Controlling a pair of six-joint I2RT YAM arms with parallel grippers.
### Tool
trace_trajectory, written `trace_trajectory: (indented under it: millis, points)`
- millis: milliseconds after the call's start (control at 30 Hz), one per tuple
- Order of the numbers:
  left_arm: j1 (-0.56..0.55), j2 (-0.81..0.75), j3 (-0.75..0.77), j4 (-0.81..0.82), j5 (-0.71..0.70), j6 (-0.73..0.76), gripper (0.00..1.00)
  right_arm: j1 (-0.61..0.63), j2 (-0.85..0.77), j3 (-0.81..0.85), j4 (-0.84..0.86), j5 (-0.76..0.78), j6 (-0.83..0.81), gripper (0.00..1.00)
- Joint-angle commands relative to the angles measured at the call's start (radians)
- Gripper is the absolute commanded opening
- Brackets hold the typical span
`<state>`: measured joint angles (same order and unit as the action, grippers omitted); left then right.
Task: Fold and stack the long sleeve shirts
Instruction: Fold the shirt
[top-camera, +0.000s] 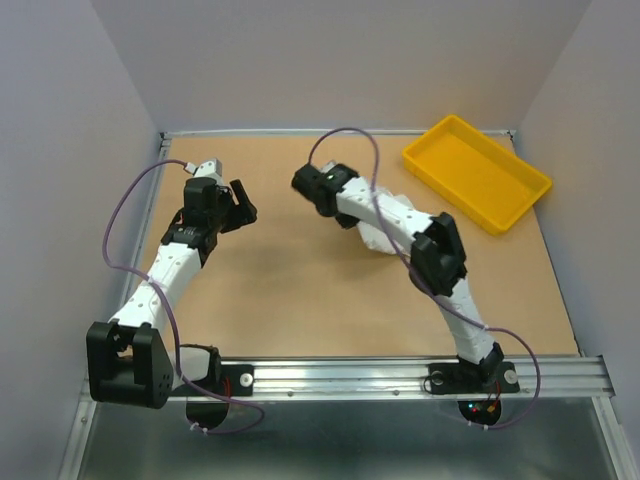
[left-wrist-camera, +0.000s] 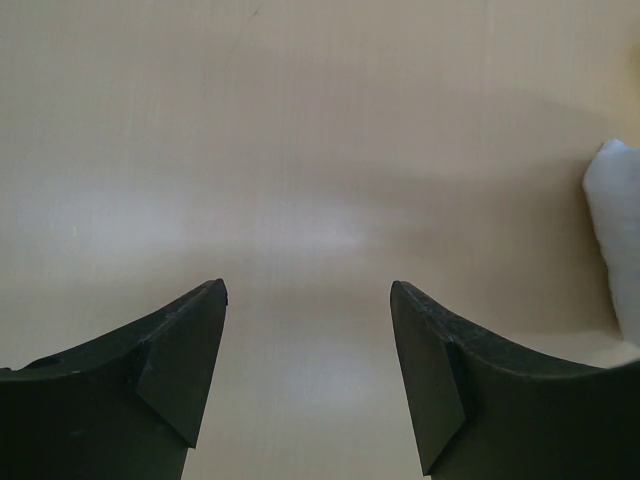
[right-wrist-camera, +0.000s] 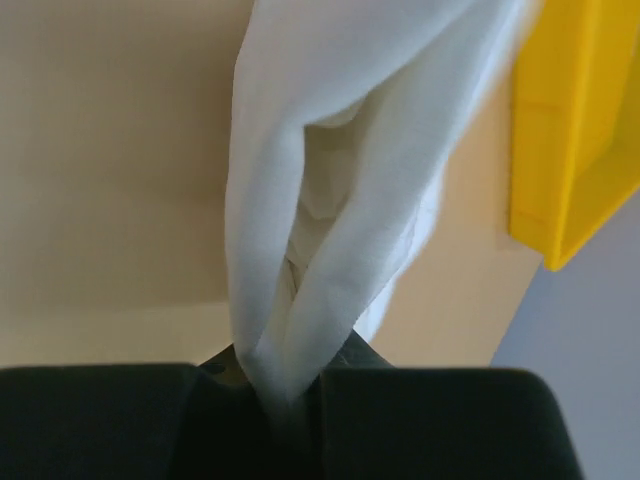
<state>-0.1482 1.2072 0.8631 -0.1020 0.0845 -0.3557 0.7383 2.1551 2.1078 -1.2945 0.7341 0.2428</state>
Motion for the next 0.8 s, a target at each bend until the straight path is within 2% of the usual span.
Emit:
trace_trajectory:
  millis: [0, 200, 267, 367, 400, 433, 467, 600, 767]
  points:
    - [0.012, -0.026, -0.009, 0.018, 0.015, -0.012, 0.77, 0.121, 0.185, 0.109, -0.094, 0.065, 0.018, 0.01]
    - [0.024, -0.054, -0.019, 0.036, 0.017, -0.020, 0.76, 0.190, 0.313, 0.117, -0.057, 0.016, -0.028, 0.02]
    - [0.030, -0.054, -0.021, 0.036, 0.021, -0.019, 0.76, 0.207, 0.327, 0.103, -0.054, -0.005, -0.023, 0.06]
    - [0.038, -0.054, -0.019, 0.035, 0.031, -0.022, 0.76, 0.228, 0.327, 0.081, -0.043, -0.056, -0.010, 0.26]
    - [0.039, -0.052, -0.019, 0.038, 0.031, -0.022, 0.76, 0.236, 0.327, 0.080, -0.039, -0.067, -0.008, 0.35]
    - [0.041, -0.055, -0.021, 0.038, 0.031, -0.020, 0.76, 0.248, 0.324, 0.080, -0.034, -0.100, -0.016, 0.52]
    - [0.042, -0.057, -0.021, 0.039, 0.029, -0.020, 0.76, 0.253, 0.321, 0.081, -0.020, -0.146, -0.020, 0.60]
    - [0.048, -0.069, -0.029, 0.044, 0.008, -0.031, 0.76, 0.286, 0.272, 0.112, 0.030, -0.275, -0.040, 0.75]
    - [0.050, -0.092, -0.042, 0.058, -0.015, -0.048, 0.76, 0.291, 0.115, 0.098, 0.156, -0.462, -0.056, 0.86]
